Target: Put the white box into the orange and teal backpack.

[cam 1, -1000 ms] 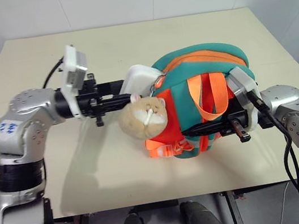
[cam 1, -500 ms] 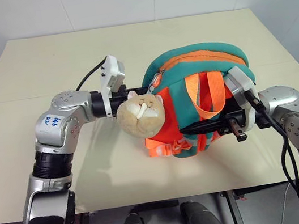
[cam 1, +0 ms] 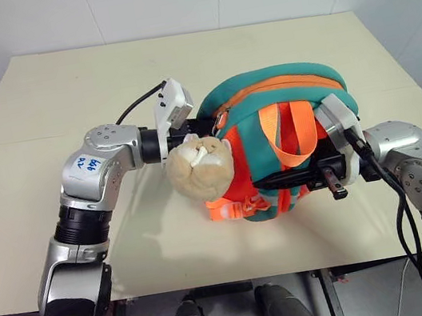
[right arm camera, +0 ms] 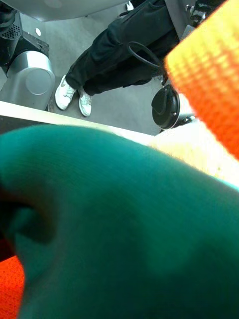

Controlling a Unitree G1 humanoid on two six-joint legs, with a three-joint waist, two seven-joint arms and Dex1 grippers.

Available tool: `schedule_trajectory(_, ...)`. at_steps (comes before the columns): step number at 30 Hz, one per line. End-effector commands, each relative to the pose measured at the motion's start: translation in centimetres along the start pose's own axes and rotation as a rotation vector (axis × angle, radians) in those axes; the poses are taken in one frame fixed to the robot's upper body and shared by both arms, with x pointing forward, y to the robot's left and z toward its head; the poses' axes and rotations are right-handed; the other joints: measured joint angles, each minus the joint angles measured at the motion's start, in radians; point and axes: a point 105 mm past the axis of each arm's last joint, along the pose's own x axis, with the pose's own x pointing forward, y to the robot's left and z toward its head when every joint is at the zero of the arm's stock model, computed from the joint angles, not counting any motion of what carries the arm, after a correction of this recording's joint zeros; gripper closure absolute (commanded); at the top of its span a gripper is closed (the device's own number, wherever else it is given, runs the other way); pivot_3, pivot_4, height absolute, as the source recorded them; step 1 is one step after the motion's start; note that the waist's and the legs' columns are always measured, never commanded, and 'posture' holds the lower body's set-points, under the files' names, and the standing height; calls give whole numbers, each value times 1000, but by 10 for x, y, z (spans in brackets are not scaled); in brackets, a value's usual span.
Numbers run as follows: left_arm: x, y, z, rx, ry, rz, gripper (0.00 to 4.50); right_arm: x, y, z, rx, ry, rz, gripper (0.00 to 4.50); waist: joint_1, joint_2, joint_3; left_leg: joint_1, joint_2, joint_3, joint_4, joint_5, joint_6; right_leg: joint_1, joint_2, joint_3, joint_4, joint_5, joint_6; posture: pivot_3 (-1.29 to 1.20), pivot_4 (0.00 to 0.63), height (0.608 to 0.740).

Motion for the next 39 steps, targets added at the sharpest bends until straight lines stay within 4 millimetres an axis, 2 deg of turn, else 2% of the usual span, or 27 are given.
schedule_trajectory(1, -13, 1, 20, 90, -8, 40, 0, 3, 2, 5, -35, -6, 16, 4497, -2, 0, 0, 0, 0, 0, 0, 0, 0, 0, 0, 0, 0, 0, 0, 0, 150, 740)
schedule_trajectory(7, -37, -8, 28, 120, 27, 70, 0, 3, 2, 5, -36, -6, 14, 4497, -6, 1, 0, 0, 0, 0, 0, 0, 0, 0, 0, 0, 0, 0, 0, 0, 150, 740)
schedule_trajectory(14, -80, -31, 53, 214, -29, 183, 0, 4, 1, 5, -35, -7, 10, 4497, -16, 1, 1, 0, 0, 0, -1, 0, 0, 0, 0, 0, 0, 0, 0, 0, 150, 740)
schedule_trajectory(17, -98, -47, 58, 171, -85, 182, 0, 3, 1, 4, -33, -5, 7, 4497, -22, 1, 1, 0, 0, 0, -1, 0, 0, 0, 0, 0, 0, 0, 0, 0, 150, 740)
schedule_trajectory(22, -119, -78, 51, 39, -151, 150, 0, 1, 1, 2, -28, -6, 2, 4497, -23, 1, 1, 1, 0, -1, 0, 0, 0, 0, 0, 0, 0, -1, 0, 0, 150, 740)
schedule_trajectory(24, -126, -79, 50, -8, -224, 204, 0, 1, 1, 2, -26, -6, 2, 4497, -23, 1, 1, 1, 0, -1, 0, 0, 0, 0, 0, 0, 0, -1, 0, 0, 150, 740)
schedule_trajectory(25, -130, -78, 50, -18, -266, 240, 182, 1, 1, 2, -26, -6, 1, 4497, -23, 1, 1, 1, 0, -1, 0, 0, 0, 1, 0, 0, 0, -1, 0, 0, 150, 740)
schedule_trajectory(27, -133, -83, 39, -53, -206, 259, 579, 1, 0, 2, -26, -5, 0, 4497, -22, 1, 1, 2, 0, -1, 0, 0, 0, 1, 0, 0, 0, -1, -1, 0, 150, 740)
schedule_trajectory(31, -130, -91, 34, -59, -179, 248, 1738, 0, 0, 2, -25, -5, 2, 4497, -22, 1, 1, 1, 0, -1, 1, 0, 0, 1, 0, 0, -1, -1, -2, 0, 150, 740)
schedule_trajectory(33, -126, -92, 31, -67, -162, 239, 1783, 0, -1, 2, -25, -5, 3, 4497, -22, 1, 1, 1, 0, 0, 1, 0, 0, 1, 0, 0, -1, -5, -9, 0, 150, 740)
schedule_trajectory(37, -114, -97, 29, -60, -143, 186, 1783, 0, -2, 2, -28, -6, 4, 4497, -21, 1, 1, 1, 0, 0, 1, 0, 0, 1, 0, 1, -1, -6, -10, 0, 150, 740)
schedule_trajectory(39, -110, -101, 30, -69, -132, 154, 1393, 0, -2, 2, -31, -7, 0, 4497, -21, 1, 1, 1, 0, 0, 1, 0, 0, 1, 0, 1, -1, -6, -10, 0, 150, 740)
